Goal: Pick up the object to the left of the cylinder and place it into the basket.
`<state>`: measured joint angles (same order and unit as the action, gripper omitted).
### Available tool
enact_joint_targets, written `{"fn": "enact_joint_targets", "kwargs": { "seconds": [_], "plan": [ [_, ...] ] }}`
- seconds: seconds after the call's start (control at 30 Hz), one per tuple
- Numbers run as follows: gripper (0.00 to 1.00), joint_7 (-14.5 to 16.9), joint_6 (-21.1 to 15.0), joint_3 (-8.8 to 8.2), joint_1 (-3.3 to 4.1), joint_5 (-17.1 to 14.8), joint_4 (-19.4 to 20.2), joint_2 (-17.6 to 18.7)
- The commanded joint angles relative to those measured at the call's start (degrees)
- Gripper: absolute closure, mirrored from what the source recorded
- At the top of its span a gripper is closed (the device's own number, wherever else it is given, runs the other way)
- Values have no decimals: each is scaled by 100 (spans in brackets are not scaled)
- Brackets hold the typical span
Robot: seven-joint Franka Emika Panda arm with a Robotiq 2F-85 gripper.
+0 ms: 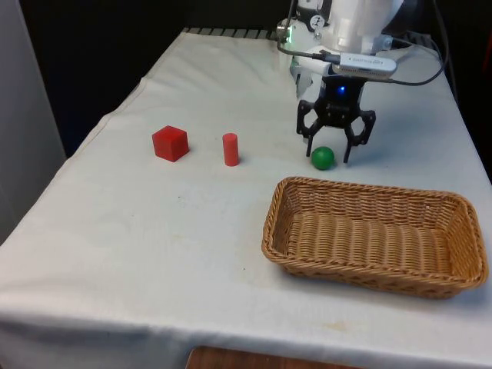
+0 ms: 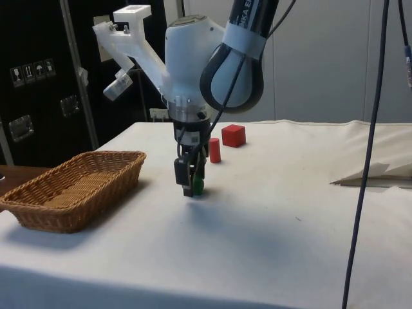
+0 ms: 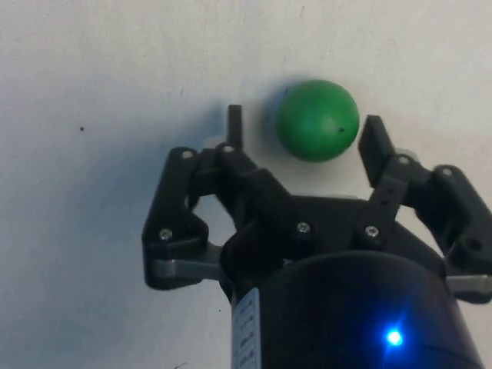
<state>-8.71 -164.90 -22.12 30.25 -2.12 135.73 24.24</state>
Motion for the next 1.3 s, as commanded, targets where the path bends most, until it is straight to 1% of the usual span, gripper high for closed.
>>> {"fn": "enact_joint_targets", "kwargs": {
  "seconds": [0.0, 0.03, 0.1, 0.37, 0.43, 0.47, 0.5, 0.57, 0.77, 0.8, 0.83, 0.87, 0.93, 1.07, 1.13, 1.17, 1.2, 1.27],
  "plan": [
    [57, 0, 0, 6, 0, -6, 0, 0],
    [78, 0, 0, 0, 0, 0, 0, 0],
    [99, 0, 0, 0, 0, 0, 0, 0],
    [100, 0, 0, 0, 0, 0, 0, 0],
    [100, -17, 46, -29, 17, 11, -11, -40],
    [100, -6, 0, -6, 0, 0, -11, -6],
    [100, -29, 63, -40, 23, 17, -11, -63],
    [100, -46, 120, -74, 34, 29, -46, -109],
    [100, -46, 292, -120, 34, 40, -138, -235],
    [100, -11, 212, -63, 0, 0, -109, -206],
    [100, -40, 321, -126, 29, 40, -155, -252],
    [100, -40, 350, -132, 29, 40, -178, -269],
    [100, -17, 458, -143, 11, 29, -275, -298],
    [100, 17, 567, -160, -6, 11, -401, -298],
    [100, 40, 607, -166, -11, 0, -464, -286],
    [100, 29, 579, -178, 0, 0, -453, -298],
    [100, 52, 630, -172, -17, -6, -527, -275],
    [100, 63, 665, -178, -29, -17, -607, -252]
  ]
}}
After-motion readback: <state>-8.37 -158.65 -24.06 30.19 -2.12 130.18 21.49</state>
